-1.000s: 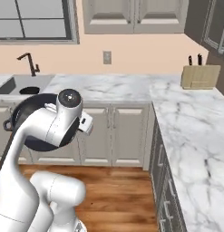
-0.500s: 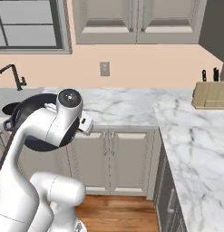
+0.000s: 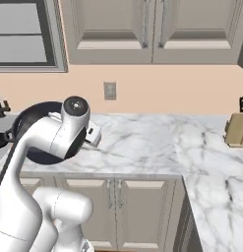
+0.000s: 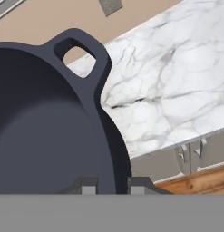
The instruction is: Move the pot and pan from the stove into the sink.
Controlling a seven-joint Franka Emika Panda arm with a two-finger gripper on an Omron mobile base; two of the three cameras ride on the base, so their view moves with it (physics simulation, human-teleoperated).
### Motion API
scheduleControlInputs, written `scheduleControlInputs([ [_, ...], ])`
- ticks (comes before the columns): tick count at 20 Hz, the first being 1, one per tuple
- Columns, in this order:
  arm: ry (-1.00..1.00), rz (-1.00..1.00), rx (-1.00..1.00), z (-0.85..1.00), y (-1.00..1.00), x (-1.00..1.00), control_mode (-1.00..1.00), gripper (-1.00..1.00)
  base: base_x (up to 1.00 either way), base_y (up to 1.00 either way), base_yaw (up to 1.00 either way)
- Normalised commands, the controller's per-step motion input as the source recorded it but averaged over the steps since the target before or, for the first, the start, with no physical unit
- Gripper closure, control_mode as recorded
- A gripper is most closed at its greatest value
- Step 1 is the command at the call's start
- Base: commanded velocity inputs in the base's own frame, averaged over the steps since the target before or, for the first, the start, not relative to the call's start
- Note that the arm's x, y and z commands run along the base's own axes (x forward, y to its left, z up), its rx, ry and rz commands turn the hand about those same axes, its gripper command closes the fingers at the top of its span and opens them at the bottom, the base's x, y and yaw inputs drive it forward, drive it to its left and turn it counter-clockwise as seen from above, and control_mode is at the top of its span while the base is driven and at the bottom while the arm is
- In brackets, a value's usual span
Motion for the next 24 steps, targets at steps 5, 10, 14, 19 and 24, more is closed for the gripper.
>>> scheduleControlInputs([
  [5, 0.00, 0.00, 0.00, 0.00, 0.00, 0.00, 1.00, 1.00, 0.00, 0.27, 0.01],
  [10, 0.00, 0.00, 0.00, 0.00, 0.00, 0.00, 1.00, 1.00, 0.02, 0.97, 0.00],
  [14, 0.00, 0.00, 0.00, 0.00, 0.00, 0.00, 1.00, 1.00, 0.03, 1.00, 0.00],
  [19, 0.00, 0.00, 0.00, 0.00, 0.00, 0.00, 1.00, 1.00, 0.01, 1.00, 0.00],
  [24, 0.00, 0.00, 0.00, 0.00, 0.00, 0.00, 1.00, 1.00, 0.00, 0.69, 0.00],
])
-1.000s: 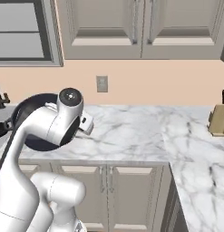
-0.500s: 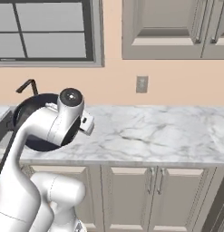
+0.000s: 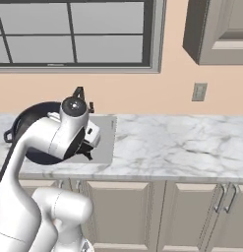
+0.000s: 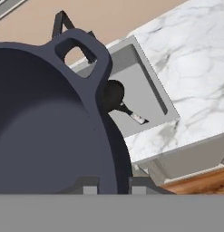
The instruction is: Move the pot and pan from the stove into the sink.
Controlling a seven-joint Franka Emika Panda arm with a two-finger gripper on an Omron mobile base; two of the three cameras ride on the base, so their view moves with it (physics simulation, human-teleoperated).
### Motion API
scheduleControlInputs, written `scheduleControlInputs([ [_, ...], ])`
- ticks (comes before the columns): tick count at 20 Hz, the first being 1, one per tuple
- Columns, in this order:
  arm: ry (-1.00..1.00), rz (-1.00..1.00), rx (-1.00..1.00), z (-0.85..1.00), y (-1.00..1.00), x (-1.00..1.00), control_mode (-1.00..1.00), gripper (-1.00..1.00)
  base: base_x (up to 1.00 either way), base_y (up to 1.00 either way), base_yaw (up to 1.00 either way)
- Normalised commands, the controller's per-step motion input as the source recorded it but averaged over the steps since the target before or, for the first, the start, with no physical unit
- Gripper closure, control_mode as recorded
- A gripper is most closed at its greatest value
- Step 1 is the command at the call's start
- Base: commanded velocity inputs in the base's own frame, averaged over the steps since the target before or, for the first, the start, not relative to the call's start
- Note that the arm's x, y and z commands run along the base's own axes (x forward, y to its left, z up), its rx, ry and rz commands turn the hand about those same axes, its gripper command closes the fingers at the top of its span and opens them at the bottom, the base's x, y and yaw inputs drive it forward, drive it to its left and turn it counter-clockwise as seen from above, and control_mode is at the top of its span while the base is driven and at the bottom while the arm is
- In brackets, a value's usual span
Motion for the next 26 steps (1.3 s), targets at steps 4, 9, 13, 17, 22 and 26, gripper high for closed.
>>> scheduleControlInputs([
  [4, 0.01, 0.00, 0.00, -0.02, 0.03, 0.24, -1.00, 1.00, 0.00, 0.00, 0.00],
  [9, 0.01, 0.00, 0.00, -0.16, 0.14, 0.74, -1.00, 1.00, 0.00, 0.00, 0.00],
  [13, 0.04, 0.05, 0.00, -0.26, 0.00, 0.46, -1.00, 1.00, 0.00, 0.00, 0.00],
  [17, 0.06, 0.06, -0.01, -0.32, 0.00, 0.55, -1.00, 1.00, 0.00, 0.00, 0.00],
  [22, 0.10, 0.07, -0.02, -0.36, 0.06, 0.59, -1.00, 1.00, 0.00, 0.00, 0.00],
  [26, 0.09, 0.04, -0.01, -0.28, 0.14, 0.70, -1.00, 1.00, 0.00, 0.00, 0.00],
])
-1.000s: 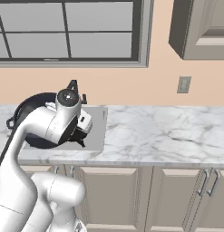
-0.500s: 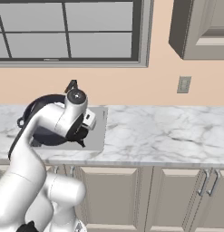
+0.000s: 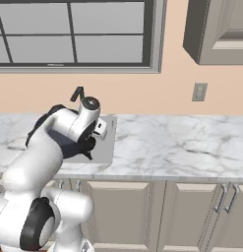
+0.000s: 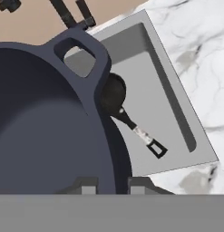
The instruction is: Move the pot and pan from the stove into the sink.
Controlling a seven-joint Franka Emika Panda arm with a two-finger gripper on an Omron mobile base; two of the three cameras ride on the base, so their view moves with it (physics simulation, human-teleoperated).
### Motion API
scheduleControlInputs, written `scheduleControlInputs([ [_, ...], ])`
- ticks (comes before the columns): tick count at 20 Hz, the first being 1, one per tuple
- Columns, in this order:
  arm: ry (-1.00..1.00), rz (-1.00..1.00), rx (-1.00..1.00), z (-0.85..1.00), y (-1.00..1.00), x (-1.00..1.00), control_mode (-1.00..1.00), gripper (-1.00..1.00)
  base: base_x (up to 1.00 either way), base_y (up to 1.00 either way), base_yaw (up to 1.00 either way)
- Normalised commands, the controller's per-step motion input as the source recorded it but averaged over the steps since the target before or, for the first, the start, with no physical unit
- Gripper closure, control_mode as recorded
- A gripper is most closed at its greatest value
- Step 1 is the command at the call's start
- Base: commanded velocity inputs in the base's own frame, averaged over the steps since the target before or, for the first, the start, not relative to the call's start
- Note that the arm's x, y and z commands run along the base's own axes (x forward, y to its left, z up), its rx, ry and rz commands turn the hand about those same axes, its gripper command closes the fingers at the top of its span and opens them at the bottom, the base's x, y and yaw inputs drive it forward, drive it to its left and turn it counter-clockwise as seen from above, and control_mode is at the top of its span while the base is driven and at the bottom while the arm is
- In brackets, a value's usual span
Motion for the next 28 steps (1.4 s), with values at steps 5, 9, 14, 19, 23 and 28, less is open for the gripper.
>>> scheduleControlInputs([
  [5, 0.00, 0.00, 0.00, -0.04, 0.05, 0.81, -1.00, 1.00, 0.00, 0.00, 0.00],
  [9, -0.01, 0.00, 0.00, -0.05, 0.04, 0.33, -1.00, 1.00, 0.00, 0.00, 0.00],
  [14, 0.00, 0.00, -0.01, -0.08, 0.01, 0.02, -1.00, 1.00, 0.00, 0.00, 0.00],
  [19, -0.03, -0.03, -0.03, -0.21, 0.13, 0.34, -1.00, 1.00, 0.00, 0.00, 0.00],
  [23, -0.05, -0.04, -0.02, -0.33, 0.18, 0.46, -1.00, 1.00, 0.00, 0.00, 0.00],
  [28, -0.04, -0.03, 0.00, -0.43, 0.23, 0.43, -1.00, 1.00, 0.00, 0.00, 0.00],
])
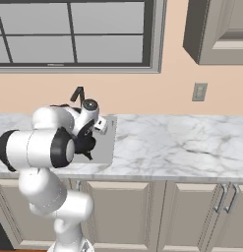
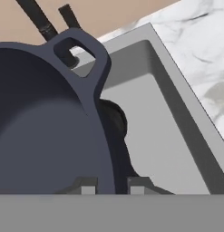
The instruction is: Move the pot and pan from the stove into the sink.
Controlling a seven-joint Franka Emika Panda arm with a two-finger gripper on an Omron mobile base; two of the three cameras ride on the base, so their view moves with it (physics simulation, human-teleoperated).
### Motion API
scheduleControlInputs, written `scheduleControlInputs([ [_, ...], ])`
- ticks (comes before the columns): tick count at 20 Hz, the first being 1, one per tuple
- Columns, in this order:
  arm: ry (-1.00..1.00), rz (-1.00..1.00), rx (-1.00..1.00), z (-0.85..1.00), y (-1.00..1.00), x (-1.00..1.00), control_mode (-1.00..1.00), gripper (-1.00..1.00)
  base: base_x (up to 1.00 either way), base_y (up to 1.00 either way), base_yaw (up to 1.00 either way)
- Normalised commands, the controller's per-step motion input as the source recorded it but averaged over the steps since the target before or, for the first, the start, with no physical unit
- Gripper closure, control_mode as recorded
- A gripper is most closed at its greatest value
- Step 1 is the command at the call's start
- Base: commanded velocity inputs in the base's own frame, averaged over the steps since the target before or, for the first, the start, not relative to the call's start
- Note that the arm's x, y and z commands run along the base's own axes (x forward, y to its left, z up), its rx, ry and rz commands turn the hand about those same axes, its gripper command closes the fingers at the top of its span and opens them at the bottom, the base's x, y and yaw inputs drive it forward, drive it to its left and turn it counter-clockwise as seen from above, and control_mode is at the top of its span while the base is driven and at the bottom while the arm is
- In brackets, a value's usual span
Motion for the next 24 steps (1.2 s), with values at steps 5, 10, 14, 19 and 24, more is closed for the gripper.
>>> scheduleControlInputs([
  [5, -0.02, -0.02, -0.01, -0.42, 0.17, 0.35, -1.00, 1.00, 0.00, 0.00, 0.00],
  [10, -0.08, -0.05, -0.04, -0.43, 0.09, 0.31, -1.00, 1.00, 0.00, 0.00, 0.00],
  [14, -0.09, -0.06, -0.04, -0.36, 0.03, 0.30, -1.00, 1.00, 0.00, 0.00, 0.00],
  [19, -0.04, -0.02, -0.02, -0.24, 0.00, 0.11, -1.00, 1.00, 0.00, 0.00, 0.00],
  [24, 0.00, 0.00, -0.01, -0.09, 0.00, 0.00, -1.00, 1.00, 0.00, 0.00, 0.00],
])
